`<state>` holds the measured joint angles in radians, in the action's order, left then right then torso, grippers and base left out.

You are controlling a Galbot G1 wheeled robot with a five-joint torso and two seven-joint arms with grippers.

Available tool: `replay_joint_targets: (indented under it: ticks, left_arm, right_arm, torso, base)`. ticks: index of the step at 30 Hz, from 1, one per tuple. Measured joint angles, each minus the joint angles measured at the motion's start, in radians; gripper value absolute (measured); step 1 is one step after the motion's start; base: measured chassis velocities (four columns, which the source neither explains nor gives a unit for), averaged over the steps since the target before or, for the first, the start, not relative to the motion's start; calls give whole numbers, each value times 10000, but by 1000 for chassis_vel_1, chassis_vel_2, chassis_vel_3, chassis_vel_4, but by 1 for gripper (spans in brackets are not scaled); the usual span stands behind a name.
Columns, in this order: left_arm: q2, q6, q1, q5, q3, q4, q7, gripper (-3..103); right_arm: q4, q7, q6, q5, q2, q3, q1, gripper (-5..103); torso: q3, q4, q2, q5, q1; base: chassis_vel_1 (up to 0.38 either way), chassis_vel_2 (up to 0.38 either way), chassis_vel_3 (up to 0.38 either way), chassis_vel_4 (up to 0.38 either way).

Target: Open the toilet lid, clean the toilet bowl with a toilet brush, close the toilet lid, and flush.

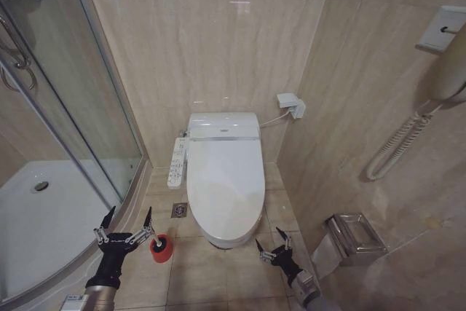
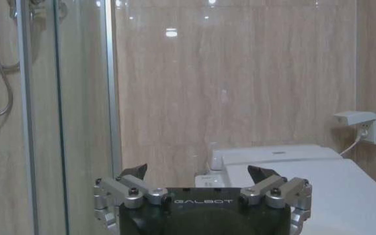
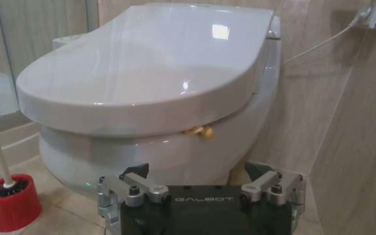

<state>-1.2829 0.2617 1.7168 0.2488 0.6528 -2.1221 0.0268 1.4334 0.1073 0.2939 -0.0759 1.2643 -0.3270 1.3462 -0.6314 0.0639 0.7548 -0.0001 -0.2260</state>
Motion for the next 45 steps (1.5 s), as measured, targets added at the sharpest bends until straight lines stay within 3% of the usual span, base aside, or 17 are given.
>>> replay_joint_targets:
  ticks: [15,45]
  left_arm:
    - [0,0,0,0,0,0,0,100]
    - [0,0,0,0,0,0,0,100]
  right_arm:
    - [-733,-92,141,46,411,272,-699,100]
    - [-1410,-172,348,114,572,633,-1532,99]
  torso:
    - [0,-1,0,-1,0]
    - [0,10,2,-4,1]
  base:
    - [0,0,0,0]
    - [0,0,0,0]
